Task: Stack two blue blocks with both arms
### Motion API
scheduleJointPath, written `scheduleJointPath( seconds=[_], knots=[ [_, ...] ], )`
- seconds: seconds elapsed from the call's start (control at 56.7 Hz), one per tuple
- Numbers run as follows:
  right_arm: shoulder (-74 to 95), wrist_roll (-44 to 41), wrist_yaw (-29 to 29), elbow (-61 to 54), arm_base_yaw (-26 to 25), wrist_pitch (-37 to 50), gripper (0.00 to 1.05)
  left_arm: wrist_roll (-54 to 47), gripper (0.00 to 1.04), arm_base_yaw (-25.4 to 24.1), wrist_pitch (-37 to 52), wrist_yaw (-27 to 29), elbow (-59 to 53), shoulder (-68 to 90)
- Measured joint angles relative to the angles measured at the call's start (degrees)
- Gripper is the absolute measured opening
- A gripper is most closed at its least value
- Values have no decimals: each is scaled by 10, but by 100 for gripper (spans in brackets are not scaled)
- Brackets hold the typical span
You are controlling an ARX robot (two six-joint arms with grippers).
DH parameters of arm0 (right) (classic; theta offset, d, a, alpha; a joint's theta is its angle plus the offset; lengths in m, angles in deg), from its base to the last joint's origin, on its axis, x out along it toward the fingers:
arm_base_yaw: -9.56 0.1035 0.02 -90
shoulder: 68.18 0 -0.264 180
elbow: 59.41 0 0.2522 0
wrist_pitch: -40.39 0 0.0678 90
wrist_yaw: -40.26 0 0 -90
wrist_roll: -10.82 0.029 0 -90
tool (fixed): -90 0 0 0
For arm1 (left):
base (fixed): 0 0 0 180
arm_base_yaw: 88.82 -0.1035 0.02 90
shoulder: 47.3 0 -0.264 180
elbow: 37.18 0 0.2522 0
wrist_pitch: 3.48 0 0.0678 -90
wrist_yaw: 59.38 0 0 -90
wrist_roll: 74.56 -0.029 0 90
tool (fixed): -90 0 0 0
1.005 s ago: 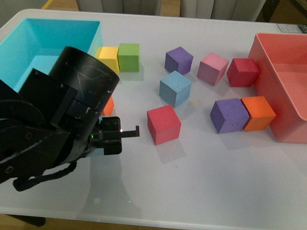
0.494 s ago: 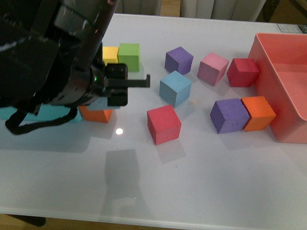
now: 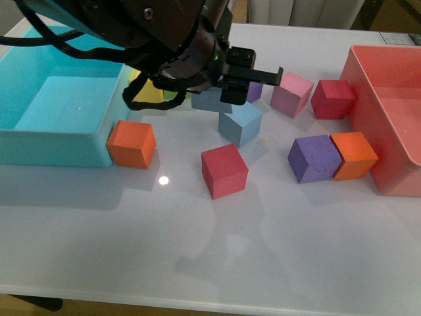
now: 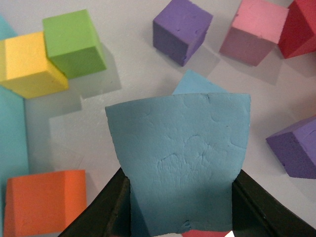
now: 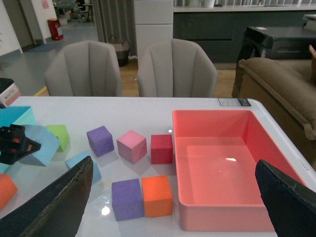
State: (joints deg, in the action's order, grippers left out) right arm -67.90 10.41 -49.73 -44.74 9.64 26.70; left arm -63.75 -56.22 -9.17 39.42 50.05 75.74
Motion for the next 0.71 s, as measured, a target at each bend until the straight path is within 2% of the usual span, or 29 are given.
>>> scheduleJointPath(
  seconds=[0.705],
  knots=[
    [0,0,0,0,0,0,96,-66,41,4,-73,-4,190,143]
  ],
)
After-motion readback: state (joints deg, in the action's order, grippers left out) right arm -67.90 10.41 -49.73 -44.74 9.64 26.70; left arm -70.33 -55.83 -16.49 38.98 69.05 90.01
